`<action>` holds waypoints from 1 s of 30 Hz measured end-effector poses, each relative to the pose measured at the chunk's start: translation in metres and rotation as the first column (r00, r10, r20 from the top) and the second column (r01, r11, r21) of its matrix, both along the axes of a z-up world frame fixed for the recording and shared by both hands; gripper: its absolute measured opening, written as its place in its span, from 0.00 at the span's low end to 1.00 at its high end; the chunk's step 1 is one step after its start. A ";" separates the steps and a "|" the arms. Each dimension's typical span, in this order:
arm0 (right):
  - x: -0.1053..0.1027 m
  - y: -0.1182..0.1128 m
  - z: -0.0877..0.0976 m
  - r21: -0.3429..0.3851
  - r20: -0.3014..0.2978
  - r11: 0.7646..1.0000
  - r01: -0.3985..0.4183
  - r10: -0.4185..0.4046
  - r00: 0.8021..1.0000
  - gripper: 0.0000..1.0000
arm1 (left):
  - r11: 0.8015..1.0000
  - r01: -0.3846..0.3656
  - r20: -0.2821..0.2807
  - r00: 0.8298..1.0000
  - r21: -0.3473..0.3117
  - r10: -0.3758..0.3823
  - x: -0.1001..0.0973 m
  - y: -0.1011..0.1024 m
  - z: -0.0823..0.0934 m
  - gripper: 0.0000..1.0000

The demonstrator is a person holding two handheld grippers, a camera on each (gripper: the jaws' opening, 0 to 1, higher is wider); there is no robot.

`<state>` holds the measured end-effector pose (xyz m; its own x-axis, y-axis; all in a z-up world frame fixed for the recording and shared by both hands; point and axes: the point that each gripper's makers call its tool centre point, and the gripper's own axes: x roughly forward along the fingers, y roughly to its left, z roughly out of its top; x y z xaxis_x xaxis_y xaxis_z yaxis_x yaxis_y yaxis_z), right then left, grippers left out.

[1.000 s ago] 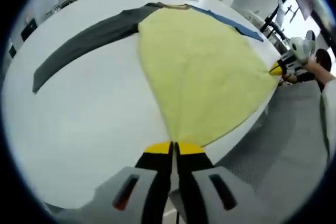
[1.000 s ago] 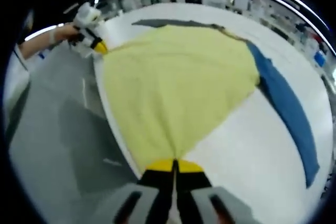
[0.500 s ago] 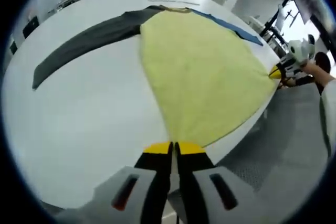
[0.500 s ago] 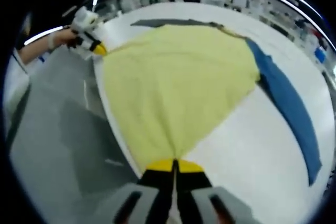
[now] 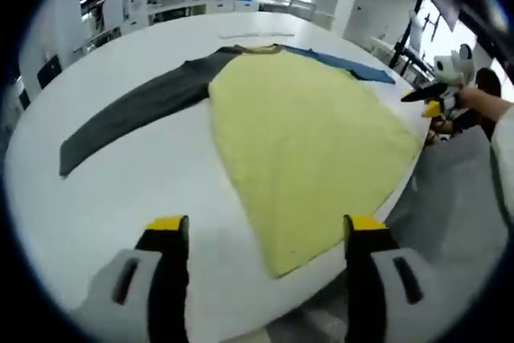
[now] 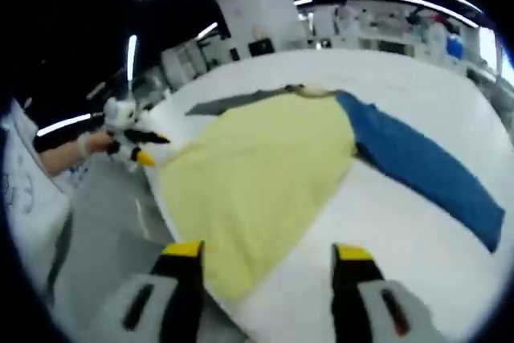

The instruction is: Fold the garment on the visible template until the final outline fits inside the template.

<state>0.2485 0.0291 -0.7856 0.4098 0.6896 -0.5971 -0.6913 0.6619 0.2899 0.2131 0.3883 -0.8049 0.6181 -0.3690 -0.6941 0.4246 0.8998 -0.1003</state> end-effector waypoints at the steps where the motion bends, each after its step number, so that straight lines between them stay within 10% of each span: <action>1: 0.002 -0.001 0.003 0.009 0.010 1.000 0.007 -0.007 1.000 0.94 | 1.000 -0.007 0.007 1.000 -0.013 0.007 0.002 -0.001 0.003 0.99; 13: 0.047 -0.067 0.007 0.005 -0.002 0.981 0.193 -0.193 0.981 0.99 | 0.953 -0.040 0.162 0.982 -0.301 0.093 0.046 -0.017 0.075 0.99; 16: 0.064 -0.090 0.009 0.014 -0.015 0.966 0.258 -0.258 0.966 0.99 | 0.975 -0.051 0.159 0.984 -0.215 0.086 0.048 -0.009 0.067 0.99; 24: 0.120 -0.174 -0.003 -0.028 -0.002 0.881 0.472 -0.472 0.882 0.92 | 0.963 -0.073 0.156 0.981 -0.259 0.116 0.043 -0.019 0.065 0.99; 30: 0.136 -0.196 -0.015 -0.112 0.025 0.860 0.498 -0.499 0.866 0.86 | 0.966 -0.097 0.130 0.983 -0.238 0.131 0.037 -0.017 0.057 0.99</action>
<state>0.3843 -0.1671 -0.8003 0.6780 0.3233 -0.6601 -0.2592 0.9456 0.1968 0.2496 0.3714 -0.7483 0.7520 -0.4294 -0.5000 0.3454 0.9029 -0.2559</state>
